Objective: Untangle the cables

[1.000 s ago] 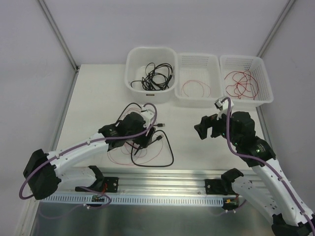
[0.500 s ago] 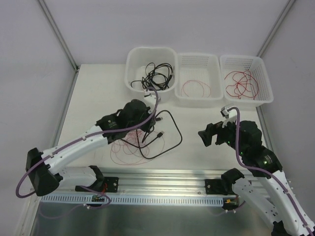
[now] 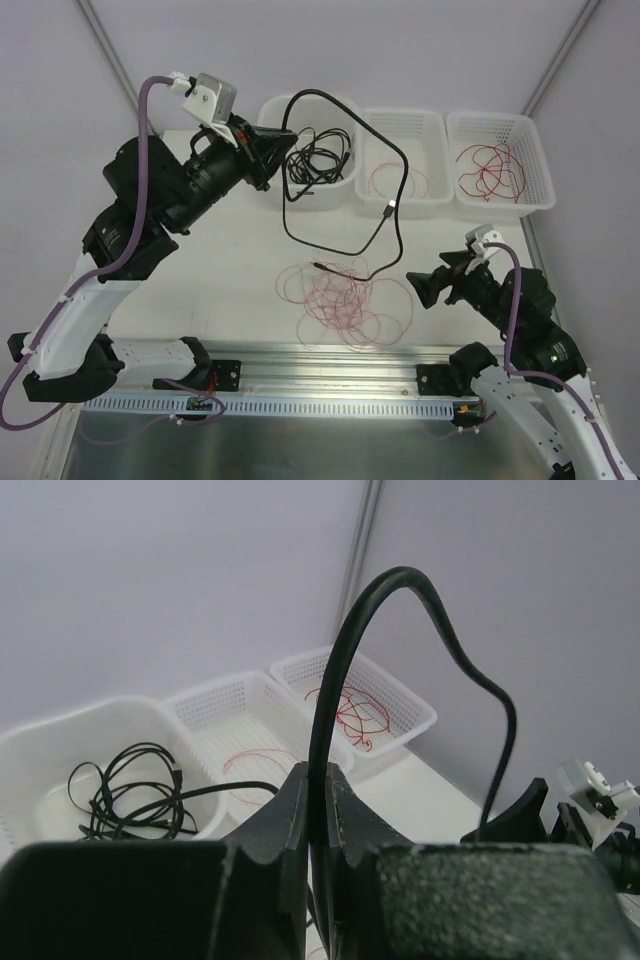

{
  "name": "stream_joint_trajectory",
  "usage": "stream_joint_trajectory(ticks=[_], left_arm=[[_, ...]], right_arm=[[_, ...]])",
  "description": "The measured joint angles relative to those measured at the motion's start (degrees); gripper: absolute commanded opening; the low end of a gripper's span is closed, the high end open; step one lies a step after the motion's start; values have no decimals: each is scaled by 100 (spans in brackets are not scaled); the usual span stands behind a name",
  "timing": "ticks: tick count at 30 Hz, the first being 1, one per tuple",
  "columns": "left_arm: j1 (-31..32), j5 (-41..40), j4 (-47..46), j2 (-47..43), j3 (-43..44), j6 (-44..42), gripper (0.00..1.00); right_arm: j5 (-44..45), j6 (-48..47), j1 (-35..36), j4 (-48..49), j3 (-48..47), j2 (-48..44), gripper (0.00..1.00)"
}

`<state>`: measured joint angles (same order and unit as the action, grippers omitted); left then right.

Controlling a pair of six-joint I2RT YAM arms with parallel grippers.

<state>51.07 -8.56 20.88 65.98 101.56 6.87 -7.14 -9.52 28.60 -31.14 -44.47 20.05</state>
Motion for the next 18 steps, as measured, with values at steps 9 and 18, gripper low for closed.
stream_joint_trajectory(ticks=[9,18], left_arm=[[0,-66,254,511,229,-2,0],[0,-229,282,566,221,-4,0]], right_arm=[[-1552,308,2,1287,763,483,93],[-2334,313,2,1687,914,841,88]])
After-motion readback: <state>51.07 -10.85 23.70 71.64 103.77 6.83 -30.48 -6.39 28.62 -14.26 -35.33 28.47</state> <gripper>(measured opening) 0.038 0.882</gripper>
